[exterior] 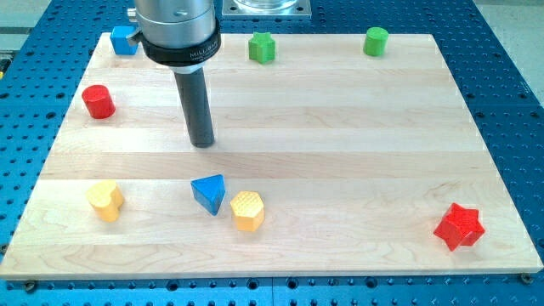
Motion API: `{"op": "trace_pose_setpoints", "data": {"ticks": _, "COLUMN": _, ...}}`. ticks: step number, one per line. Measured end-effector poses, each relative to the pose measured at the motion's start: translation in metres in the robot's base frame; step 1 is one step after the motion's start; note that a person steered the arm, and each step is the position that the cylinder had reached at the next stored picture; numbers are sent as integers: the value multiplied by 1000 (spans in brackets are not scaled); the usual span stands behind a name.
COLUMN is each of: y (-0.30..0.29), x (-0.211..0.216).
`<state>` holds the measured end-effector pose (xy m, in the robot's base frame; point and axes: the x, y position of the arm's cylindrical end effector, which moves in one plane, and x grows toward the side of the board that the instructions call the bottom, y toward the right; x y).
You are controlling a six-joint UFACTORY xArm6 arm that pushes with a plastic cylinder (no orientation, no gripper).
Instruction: Move the arm right to the red circle
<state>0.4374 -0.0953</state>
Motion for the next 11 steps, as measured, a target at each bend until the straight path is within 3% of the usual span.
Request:
{"op": "trace_pose_setpoints", "data": {"ticks": 3, "y": -29, "x": -52}}
{"op": "trace_pose_setpoints", "data": {"ticks": 8, "y": -31, "x": -29}}
{"op": "trace_pose_setpoints", "data": {"ticks": 11, "y": -98, "x": -53}}
